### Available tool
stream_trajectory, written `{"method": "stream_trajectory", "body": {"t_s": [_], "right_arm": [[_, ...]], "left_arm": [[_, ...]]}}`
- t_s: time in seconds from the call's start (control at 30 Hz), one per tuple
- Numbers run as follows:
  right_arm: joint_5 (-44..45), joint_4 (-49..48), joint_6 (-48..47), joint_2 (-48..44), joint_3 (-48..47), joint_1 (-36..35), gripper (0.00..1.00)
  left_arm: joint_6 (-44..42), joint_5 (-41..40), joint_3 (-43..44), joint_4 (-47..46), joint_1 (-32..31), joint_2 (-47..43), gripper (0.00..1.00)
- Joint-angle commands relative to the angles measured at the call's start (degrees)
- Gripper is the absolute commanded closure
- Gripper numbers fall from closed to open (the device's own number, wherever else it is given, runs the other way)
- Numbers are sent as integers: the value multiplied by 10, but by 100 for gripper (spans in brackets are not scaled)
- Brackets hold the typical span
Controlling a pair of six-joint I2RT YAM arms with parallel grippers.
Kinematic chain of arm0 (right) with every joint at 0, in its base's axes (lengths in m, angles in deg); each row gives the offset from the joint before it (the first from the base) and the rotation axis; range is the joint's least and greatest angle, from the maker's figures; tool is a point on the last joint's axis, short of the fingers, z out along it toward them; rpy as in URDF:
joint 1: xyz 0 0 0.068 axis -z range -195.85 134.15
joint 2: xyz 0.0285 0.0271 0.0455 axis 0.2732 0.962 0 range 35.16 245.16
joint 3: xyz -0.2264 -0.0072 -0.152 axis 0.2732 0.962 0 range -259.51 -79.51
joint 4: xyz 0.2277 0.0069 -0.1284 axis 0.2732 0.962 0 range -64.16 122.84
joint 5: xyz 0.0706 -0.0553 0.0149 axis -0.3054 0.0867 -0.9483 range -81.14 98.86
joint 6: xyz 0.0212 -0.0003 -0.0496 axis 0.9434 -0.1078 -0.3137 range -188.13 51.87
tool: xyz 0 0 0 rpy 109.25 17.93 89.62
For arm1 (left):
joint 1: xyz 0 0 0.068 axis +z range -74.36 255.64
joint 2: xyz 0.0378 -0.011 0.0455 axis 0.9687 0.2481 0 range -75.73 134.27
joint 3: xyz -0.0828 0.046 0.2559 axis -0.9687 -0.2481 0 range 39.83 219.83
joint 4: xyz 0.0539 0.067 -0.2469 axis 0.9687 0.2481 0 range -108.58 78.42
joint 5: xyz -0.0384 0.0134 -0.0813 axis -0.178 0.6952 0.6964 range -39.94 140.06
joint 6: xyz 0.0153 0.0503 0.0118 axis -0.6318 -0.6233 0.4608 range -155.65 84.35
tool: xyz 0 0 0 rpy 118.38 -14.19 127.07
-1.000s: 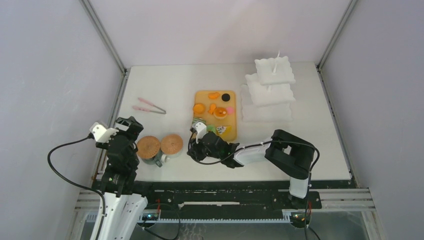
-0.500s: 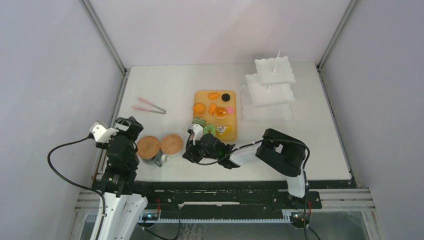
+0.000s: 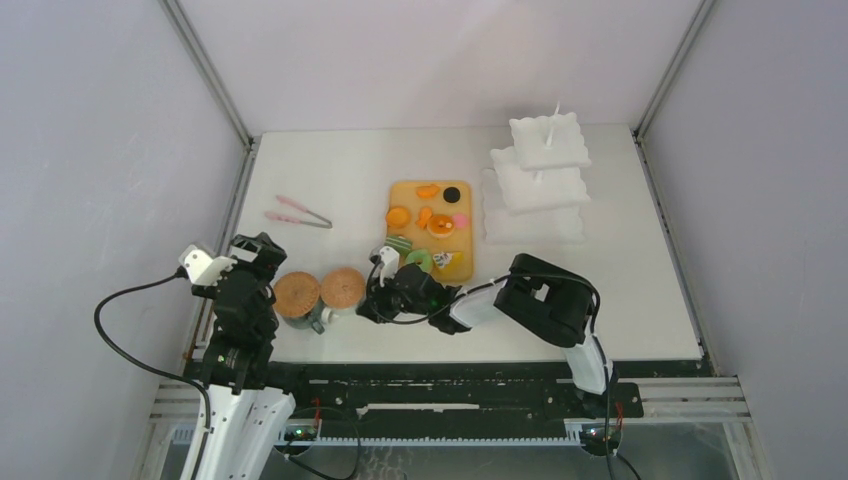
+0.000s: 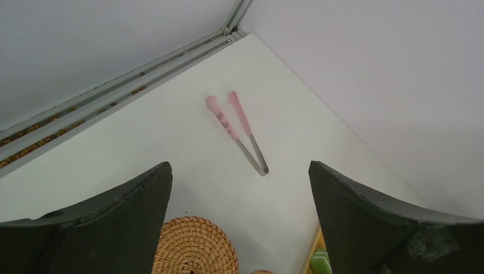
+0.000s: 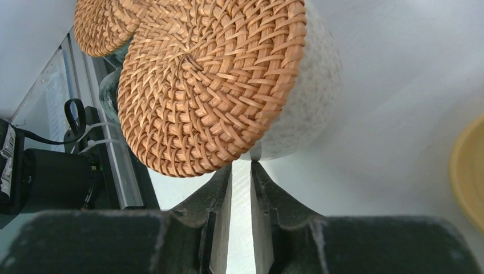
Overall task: Serve the afternoon tea
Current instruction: Move the cup to the center of the board.
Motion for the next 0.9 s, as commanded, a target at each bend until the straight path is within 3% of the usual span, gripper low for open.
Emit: {"method": "stream_trajectory", "body": {"t_s": [0.0,0.87], "right_arm": [[-12,-45,17,12,-31,12,75],[-68,-3,21,89,-156,61,75]], "left_arm": [[8,-10,14,-10,-4,-1,6],[13,-10,13,-18,-4,0,6]]}}
